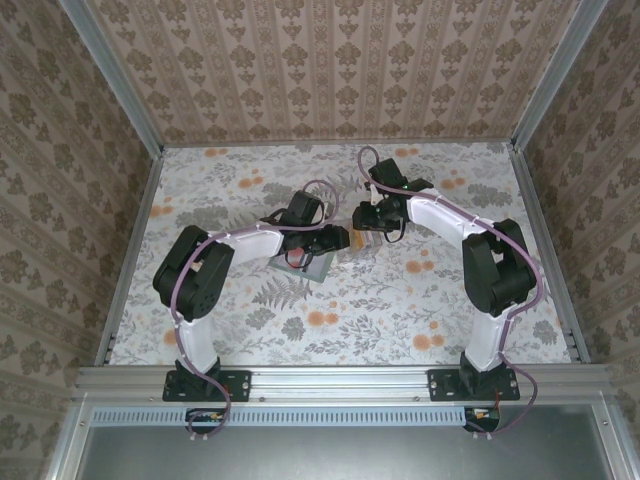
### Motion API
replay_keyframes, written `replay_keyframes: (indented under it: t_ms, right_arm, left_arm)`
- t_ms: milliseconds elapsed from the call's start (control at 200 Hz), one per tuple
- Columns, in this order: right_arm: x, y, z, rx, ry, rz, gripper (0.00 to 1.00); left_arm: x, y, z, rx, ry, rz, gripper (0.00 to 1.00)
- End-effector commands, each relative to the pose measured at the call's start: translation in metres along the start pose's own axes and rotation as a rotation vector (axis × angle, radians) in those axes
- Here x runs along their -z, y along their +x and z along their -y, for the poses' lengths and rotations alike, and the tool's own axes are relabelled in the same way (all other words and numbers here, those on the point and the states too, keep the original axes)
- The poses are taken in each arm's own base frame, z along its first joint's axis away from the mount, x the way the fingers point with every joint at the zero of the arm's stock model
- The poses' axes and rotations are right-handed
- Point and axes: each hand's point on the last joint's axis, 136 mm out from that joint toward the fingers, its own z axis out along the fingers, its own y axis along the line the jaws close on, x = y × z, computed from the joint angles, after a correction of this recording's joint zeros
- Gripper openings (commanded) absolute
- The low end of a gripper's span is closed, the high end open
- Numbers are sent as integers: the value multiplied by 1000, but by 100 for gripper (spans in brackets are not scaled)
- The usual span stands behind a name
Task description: Put the credit cards into the card holder
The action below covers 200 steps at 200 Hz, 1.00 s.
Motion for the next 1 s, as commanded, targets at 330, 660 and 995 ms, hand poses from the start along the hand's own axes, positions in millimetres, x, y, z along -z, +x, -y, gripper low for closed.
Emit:
replay_keyframes:
  t_ms: [330, 660, 995]
  right_arm:
    - [23, -5, -14, 20, -46, 32, 41]
    - [20, -3, -7, 20, -15, 25, 27]
    - [24, -5, 1, 11, 3, 38, 11]
  left_arm:
    - [-7, -2, 7, -8, 21, -5, 44]
    - [-6, -2, 8, -10, 20, -4, 44]
    - [-6, -1, 7, -7, 19, -4, 44]
